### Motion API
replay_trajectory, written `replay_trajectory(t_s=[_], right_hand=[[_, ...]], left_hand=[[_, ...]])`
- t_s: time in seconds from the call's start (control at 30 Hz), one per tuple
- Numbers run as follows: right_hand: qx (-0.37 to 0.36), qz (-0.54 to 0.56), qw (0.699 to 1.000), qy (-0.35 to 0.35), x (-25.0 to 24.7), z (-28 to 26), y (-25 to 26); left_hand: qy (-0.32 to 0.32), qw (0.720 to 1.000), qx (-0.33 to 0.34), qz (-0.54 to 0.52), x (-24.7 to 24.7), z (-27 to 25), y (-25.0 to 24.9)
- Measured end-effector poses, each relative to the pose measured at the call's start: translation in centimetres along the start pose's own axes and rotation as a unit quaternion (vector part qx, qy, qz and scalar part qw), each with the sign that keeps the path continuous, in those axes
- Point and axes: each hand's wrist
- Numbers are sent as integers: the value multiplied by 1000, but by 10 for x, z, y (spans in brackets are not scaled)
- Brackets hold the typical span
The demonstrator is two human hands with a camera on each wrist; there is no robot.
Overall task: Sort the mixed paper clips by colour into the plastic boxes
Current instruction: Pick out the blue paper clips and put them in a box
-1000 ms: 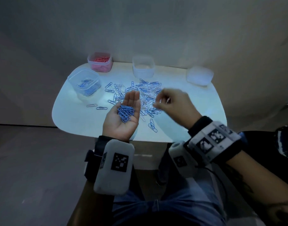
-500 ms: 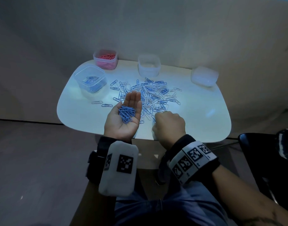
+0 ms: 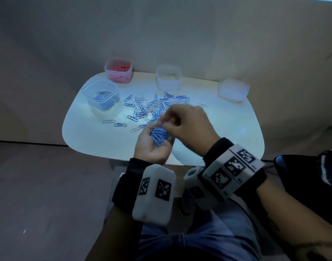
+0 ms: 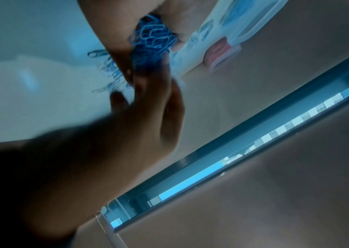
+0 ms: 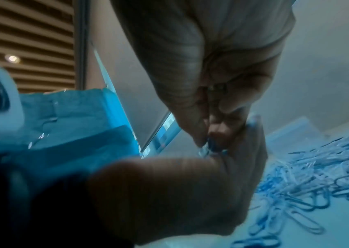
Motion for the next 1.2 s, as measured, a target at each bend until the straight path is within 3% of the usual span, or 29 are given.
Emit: replay_trajectory(t_s=[0.1, 0.17, 0.23, 0.27, 0.37, 0.47, 0.6, 0.93, 1.2], right_hand=[[-19, 13, 999, 30, 0, 1, -3], [-22, 119, 992, -24, -12, 2, -12], [19, 175, 981, -83, -23, 4, -29], [56, 163, 982, -80, -25, 8, -39], [163, 12, 985, 53, -18, 18, -61], [170, -74, 976, 114, -4, 26, -64], [177, -136, 967, 120, 3, 35, -57], [142, -139, 973, 116, 4, 31, -57], [113, -245, 957, 103, 12, 37, -46]], left_hand=[[-5, 999, -12, -32, 7, 1, 3], [1, 996, 7, -86, 6, 0, 2], [19, 995, 1, -101, 6, -2, -1], [24, 994, -1, -103, 6, -2, -3], [31, 996, 3, -80, 10, -4, -8], [29, 997, 10, -70, 9, -3, -12], [22, 997, 12, -75, 4, -1, -19], [19, 998, 18, -63, 5, -3, -18], [23, 998, 16, -52, 5, -6, -18]])
Point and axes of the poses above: each hand's wrist, its own z-axis towards the middle knuckle, its own x-axis out of the palm, y = z × x, and after that the axes turned 15 degrees about y, right-handed
